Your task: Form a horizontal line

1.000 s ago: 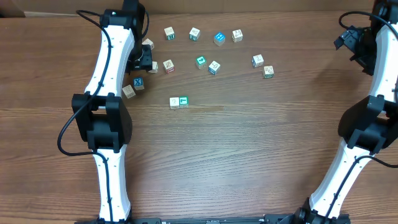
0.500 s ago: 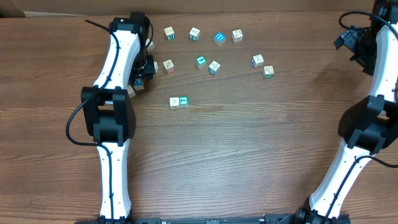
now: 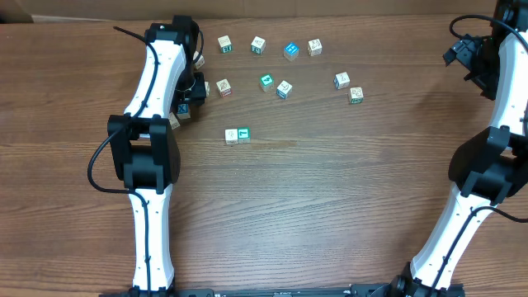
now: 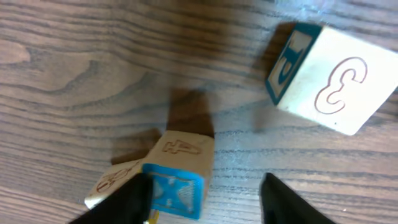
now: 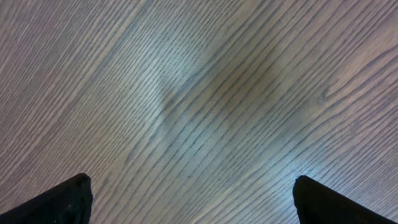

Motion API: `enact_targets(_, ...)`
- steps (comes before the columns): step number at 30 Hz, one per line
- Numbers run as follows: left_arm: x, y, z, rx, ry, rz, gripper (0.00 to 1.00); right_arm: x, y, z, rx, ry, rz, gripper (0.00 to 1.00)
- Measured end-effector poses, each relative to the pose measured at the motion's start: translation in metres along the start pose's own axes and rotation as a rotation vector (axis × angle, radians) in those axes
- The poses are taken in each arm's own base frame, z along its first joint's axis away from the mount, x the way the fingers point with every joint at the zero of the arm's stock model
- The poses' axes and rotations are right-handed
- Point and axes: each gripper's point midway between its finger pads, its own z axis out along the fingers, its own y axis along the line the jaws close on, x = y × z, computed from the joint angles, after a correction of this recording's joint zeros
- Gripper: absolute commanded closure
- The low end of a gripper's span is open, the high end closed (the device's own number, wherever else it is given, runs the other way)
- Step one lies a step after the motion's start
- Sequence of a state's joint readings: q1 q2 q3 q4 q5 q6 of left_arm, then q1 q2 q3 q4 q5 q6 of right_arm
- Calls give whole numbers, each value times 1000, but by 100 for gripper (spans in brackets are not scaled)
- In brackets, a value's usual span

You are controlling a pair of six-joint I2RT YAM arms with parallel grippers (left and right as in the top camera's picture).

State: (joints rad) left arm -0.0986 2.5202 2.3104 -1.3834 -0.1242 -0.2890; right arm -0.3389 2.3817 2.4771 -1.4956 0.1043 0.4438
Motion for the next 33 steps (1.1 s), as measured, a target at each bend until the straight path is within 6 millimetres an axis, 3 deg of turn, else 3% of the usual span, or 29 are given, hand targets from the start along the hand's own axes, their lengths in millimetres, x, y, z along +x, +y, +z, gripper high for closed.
enact_targets(13, -9, -4, 1, 19, -34, -5, 33, 0, 0, 0, 0, 0, 0, 0)
enact_targets(20, -11, -10, 1, 52, -41, 18, 13, 0, 0, 0, 0, 0, 0, 0)
enact_targets(28, -10, -11, 1, 55, -38, 39, 6, 0, 0, 0, 0, 0, 0, 0)
enact_targets(33, -9, -11, 1, 55, -33, 55, 7, 0, 0, 0, 0, 0, 0, 0)
